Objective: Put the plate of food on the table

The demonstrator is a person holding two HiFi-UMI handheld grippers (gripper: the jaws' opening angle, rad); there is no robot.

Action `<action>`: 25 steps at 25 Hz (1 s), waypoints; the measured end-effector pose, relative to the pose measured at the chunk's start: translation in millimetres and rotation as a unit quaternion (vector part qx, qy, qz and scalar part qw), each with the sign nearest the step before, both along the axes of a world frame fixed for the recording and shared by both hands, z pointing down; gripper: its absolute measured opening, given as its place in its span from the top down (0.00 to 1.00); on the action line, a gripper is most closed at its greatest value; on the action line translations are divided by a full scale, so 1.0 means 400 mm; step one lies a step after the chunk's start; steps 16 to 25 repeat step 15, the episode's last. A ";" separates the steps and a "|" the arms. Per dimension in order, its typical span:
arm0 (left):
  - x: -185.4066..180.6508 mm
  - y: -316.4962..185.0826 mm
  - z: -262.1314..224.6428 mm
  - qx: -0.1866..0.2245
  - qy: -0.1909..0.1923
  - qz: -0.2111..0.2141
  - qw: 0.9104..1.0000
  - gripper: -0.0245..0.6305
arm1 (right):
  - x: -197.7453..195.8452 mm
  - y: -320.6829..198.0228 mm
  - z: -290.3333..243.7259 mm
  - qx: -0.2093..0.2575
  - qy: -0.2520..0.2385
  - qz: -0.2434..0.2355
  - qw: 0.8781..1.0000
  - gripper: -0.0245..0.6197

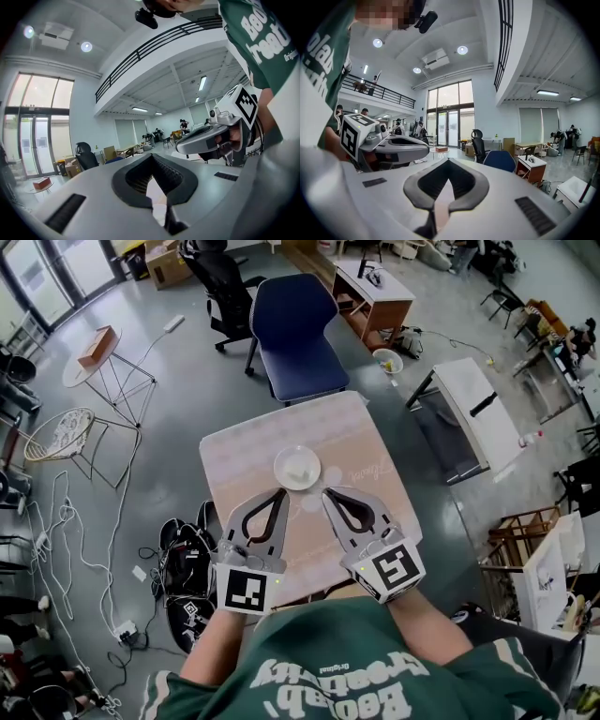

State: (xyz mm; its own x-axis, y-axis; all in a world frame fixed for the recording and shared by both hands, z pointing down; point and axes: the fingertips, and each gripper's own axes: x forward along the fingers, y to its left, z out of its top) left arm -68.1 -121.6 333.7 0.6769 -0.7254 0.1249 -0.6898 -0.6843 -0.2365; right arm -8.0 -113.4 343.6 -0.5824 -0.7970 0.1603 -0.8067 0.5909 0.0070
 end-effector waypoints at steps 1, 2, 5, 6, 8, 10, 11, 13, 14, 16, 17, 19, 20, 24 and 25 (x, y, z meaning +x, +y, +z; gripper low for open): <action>0.002 0.002 0.002 0.000 -0.001 0.002 1.000 0.95 | 0.002 0.000 0.001 0.000 0.000 0.001 1.000 0.94; 0.004 0.004 0.003 0.000 -0.002 0.004 1.000 0.95 | 0.004 0.001 0.003 0.000 -0.001 0.002 1.000 0.94; 0.011 0.005 0.009 -0.002 -0.002 0.007 1.000 0.95 | 0.007 0.003 0.009 -0.002 -0.001 0.004 1.000 0.94; 0.012 0.003 0.009 -0.004 0.002 0.008 1.000 0.95 | 0.007 0.003 0.012 -0.003 -0.001 0.005 1.000 0.94; 0.011 0.002 0.008 -0.007 0.006 0.012 1.000 0.95 | 0.002 0.004 0.018 -0.005 -0.001 0.004 1.000 0.94; 0.011 0.003 0.010 -0.006 0.004 0.014 1.000 0.95 | -0.005 0.007 0.021 -0.005 -0.002 0.001 1.000 0.94; 0.012 0.004 0.011 -0.005 0.002 0.015 1.000 0.95 | -0.007 0.007 0.022 -0.004 -0.003 0.001 1.000 0.94; 0.014 0.004 0.014 -0.003 0.000 0.016 1.000 0.95 | -0.009 0.005 0.024 -0.004 -0.004 0.000 1.000 0.94; 0.016 0.004 0.014 -0.002 -0.001 0.017 1.000 0.95 | -0.009 0.004 0.024 -0.005 -0.004 0.000 1.000 0.94; 0.017 0.004 0.015 -0.002 -0.002 0.017 1.000 0.95 | -0.010 0.003 0.025 -0.005 -0.004 0.000 1.000 0.94; 0.017 0.004 0.015 -0.002 -0.002 0.017 1.000 0.95 | -0.010 0.003 0.025 -0.005 -0.004 0.000 1.000 0.94; 0.017 0.004 0.015 -0.002 -0.002 0.017 1.000 0.95 | -0.010 0.003 0.025 -0.005 -0.004 0.000 1.000 0.94; 0.017 0.004 0.015 -0.002 -0.002 0.017 1.000 0.95 | -0.010 0.003 0.025 -0.005 -0.004 0.000 1.000 0.94; 0.017 0.004 0.015 -0.002 -0.002 0.017 1.000 0.95 | -0.010 0.003 0.025 -0.005 -0.004 0.000 1.000 0.94; 0.017 0.004 0.015 -0.002 -0.002 0.017 1.000 0.95 | -0.010 0.003 0.025 -0.005 -0.004 0.000 1.000 0.94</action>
